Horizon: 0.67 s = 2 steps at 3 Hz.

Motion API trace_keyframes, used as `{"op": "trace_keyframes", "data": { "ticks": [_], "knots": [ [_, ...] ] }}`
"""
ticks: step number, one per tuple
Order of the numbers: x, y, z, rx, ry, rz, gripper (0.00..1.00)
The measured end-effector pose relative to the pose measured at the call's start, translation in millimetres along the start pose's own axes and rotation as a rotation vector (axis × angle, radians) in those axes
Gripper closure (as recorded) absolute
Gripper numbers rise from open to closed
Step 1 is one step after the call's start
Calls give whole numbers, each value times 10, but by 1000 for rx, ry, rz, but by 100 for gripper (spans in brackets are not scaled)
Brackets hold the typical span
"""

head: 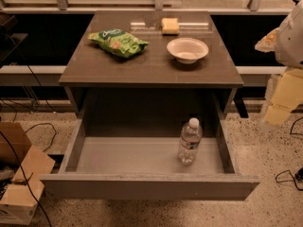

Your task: Pick water bottle from top drawer and place on counter

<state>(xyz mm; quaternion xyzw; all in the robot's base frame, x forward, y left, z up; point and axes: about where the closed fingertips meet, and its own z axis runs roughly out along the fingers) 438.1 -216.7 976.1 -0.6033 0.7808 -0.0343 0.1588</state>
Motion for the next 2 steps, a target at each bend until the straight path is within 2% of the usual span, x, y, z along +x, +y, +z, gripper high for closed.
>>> {"op": "trace_keyframes", "data": {
  "ticks": [1, 2],
  "knots": [
    [0, 0, 0, 0, 0, 0, 0],
    [-51, 38, 75, -16, -30, 43, 0]
  ]
}}
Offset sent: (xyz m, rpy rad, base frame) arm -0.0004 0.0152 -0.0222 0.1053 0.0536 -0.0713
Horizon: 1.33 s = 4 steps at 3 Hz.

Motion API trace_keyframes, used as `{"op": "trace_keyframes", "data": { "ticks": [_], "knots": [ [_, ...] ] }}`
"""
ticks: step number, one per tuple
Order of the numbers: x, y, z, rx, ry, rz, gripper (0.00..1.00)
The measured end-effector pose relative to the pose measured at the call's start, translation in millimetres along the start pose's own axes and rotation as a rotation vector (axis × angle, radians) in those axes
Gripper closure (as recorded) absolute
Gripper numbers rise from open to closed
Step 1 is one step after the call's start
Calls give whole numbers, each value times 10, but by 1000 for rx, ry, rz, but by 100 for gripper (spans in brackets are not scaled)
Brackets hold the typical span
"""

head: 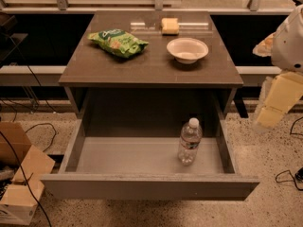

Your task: Pick water bottle from top drawer and place on counter

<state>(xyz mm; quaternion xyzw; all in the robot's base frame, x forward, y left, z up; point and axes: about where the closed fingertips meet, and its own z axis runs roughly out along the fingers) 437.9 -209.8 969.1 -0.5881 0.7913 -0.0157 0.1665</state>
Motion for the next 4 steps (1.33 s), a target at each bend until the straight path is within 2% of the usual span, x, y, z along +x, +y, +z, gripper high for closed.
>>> {"op": "trace_keyframes", "data": {
  "ticks": [1, 2, 3, 4],
  "knots": [
    [-220, 96, 248, -4, 17, 35, 0],
    [-242, 195, 687, -45, -7, 108, 0],
    [-188, 277, 1075, -86, -60, 154, 0],
    [-34, 259, 1413, -115, -117, 206, 0]
  ]
}}
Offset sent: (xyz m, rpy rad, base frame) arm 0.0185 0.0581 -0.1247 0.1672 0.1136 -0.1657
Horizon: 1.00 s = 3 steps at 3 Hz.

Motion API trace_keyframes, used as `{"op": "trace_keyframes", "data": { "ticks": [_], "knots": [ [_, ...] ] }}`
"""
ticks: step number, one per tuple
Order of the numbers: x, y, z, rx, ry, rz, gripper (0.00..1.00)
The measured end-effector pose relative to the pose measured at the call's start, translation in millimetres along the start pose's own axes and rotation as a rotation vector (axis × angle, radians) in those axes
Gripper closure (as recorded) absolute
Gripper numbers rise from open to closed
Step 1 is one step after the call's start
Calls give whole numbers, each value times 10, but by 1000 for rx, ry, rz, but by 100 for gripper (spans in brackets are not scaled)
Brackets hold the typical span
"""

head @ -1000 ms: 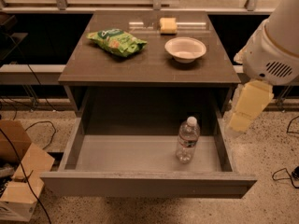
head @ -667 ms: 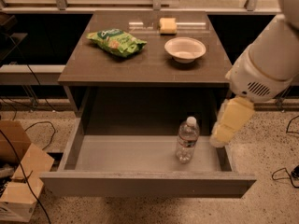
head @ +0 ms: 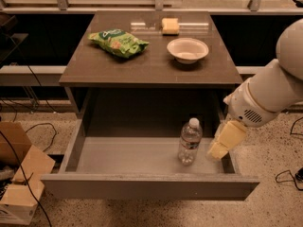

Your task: Pick water bottle from top drawer and place on counter

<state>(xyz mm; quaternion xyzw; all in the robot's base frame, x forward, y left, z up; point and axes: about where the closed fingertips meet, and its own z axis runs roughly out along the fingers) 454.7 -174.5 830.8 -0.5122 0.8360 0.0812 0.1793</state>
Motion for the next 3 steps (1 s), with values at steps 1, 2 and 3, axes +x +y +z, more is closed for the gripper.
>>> {"op": "trace_keyframes", "data": {
  "ticks": [1, 2, 3],
  "knots": [
    [-23, -71, 306, -35, -56, 14, 0],
    [-245, -111, 692, -89, -107, -1, 0],
    [-348, -128, 925, -122, -119, -6, 0]
  ]
}}
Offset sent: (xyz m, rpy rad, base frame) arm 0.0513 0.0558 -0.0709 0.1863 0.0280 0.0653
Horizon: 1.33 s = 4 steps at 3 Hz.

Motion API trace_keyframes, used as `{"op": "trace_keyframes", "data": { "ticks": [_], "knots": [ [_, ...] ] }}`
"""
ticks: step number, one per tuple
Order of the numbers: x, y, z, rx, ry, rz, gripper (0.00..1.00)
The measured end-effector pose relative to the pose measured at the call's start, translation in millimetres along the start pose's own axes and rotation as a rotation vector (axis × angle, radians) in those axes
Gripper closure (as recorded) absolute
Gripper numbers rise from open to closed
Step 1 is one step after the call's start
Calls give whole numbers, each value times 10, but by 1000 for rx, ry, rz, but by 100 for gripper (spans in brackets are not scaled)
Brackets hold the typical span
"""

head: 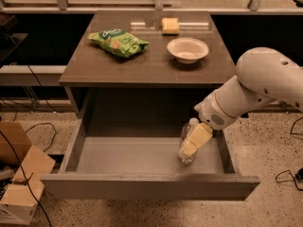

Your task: Pick water bottle from top drawer and place on counter

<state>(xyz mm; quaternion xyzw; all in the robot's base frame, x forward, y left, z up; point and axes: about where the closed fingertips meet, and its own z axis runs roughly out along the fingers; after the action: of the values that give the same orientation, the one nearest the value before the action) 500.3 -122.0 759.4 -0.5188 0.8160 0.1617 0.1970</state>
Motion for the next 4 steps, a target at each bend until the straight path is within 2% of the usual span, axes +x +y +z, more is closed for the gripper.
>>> {"op": "trace_keyframes", "data": {
  "ticks": [1, 2, 3, 4],
  "knots": [
    [40, -17, 244, -46, 30, 22, 18],
    [94, -28, 354, -66, 58, 35, 42],
    [144, -83, 320, -57, 70, 49, 65],
    [80, -152, 124, -31, 37, 57, 89]
  ]
}}
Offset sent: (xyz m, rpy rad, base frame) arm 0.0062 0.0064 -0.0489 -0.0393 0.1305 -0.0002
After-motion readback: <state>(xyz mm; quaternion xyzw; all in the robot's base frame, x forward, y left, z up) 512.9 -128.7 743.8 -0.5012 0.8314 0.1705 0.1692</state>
